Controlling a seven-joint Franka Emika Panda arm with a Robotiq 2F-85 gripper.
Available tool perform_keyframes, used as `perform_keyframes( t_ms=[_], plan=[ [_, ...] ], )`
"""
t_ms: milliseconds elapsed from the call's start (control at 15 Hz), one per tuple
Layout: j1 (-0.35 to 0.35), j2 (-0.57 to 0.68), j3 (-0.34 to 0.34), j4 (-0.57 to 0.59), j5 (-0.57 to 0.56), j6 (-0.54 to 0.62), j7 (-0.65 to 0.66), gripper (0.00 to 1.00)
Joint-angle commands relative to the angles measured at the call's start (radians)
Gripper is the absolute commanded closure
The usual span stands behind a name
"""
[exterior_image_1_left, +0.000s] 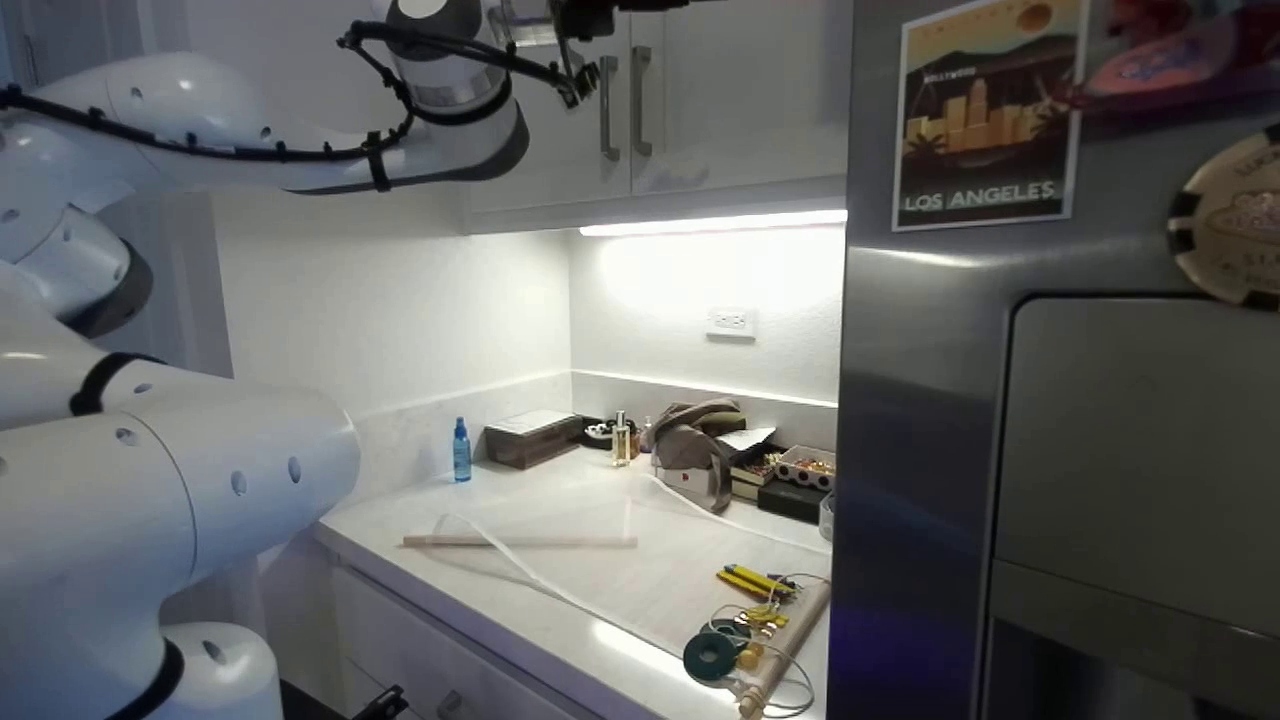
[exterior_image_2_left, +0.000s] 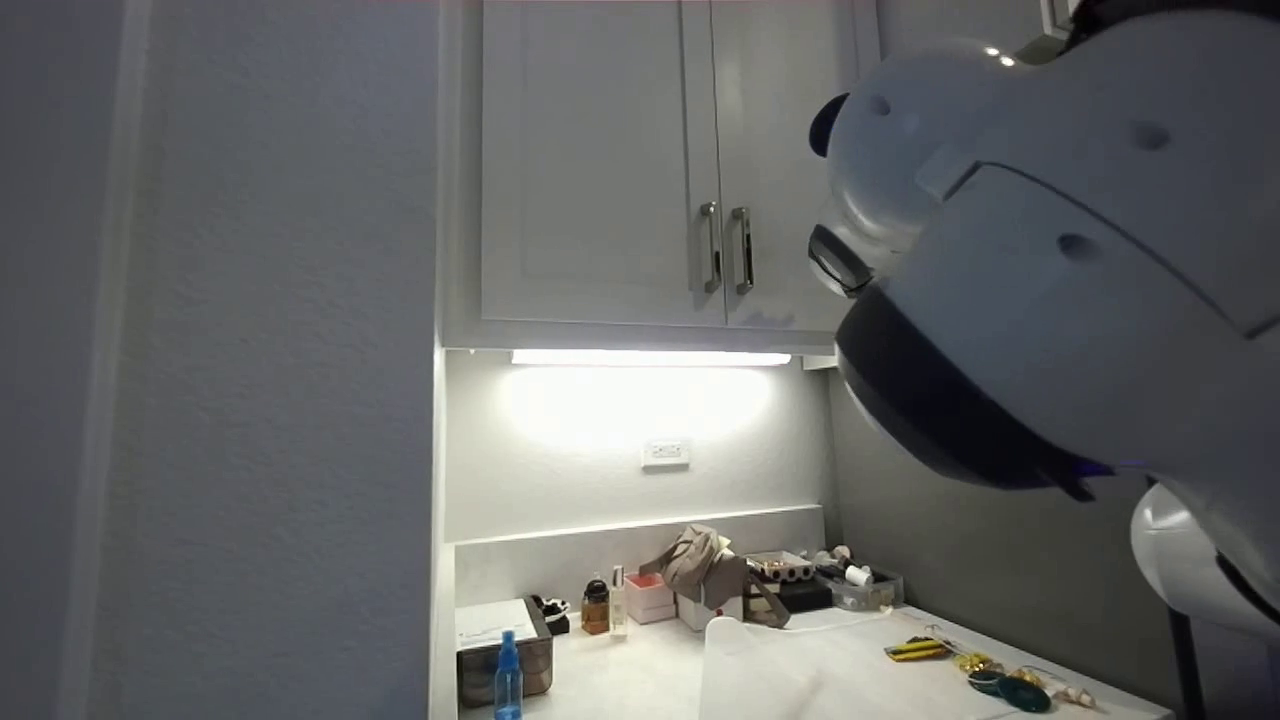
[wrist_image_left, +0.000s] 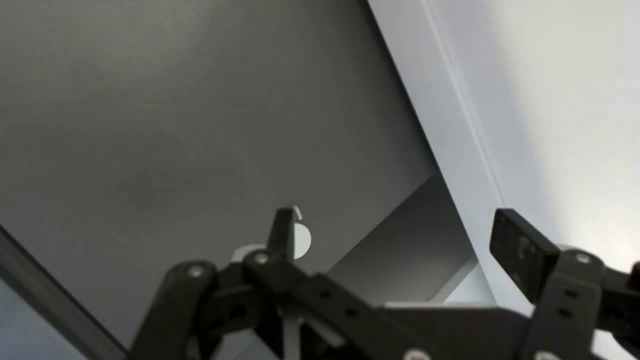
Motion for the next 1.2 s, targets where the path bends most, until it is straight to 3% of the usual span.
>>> perform_keyframes(
  t_ms=[0,333,1133],
  plan=[
    [-0.119,-0.018,-0.003,0.054,-0.032,-0.038,-0.003,0.0],
    [-0.19,0.033,-0.008,0.096,-0.056,-0.042,-0.055,0.0],
    [-0.288,0.16,-0.052,0.2,-0.047,-0.039,-0.123,0.0]
  ],
)
